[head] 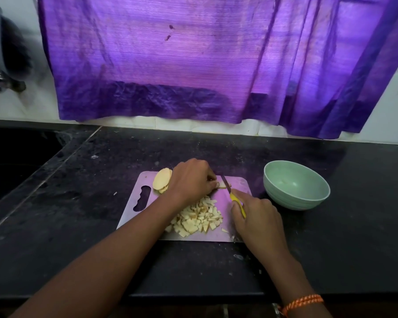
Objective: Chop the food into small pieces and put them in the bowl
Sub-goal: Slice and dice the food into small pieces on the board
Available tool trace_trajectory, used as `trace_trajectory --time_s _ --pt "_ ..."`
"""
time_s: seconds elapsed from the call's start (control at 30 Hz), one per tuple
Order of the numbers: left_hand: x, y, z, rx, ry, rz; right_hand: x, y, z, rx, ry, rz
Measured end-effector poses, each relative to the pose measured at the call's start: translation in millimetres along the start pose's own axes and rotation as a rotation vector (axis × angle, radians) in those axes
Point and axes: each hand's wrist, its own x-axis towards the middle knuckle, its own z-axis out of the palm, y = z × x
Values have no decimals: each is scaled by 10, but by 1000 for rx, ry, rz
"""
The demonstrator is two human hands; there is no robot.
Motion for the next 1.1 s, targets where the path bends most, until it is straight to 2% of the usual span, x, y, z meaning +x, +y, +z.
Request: trace_trajectory --time_s 0.23,0.5,0.83,1.1 --pt "5 36 37 6 -1 4 -45 35 -6 13 9 -11" --pt "13 74 60 38 8 -38 -39 -33 -59 -39 -73 -31" --pt "10 73 91 31 18 -5 -420 151 -132 37 -10 -20" --pt "8 -30 15 3 23 6 -314 38 -121 67 16 -25"
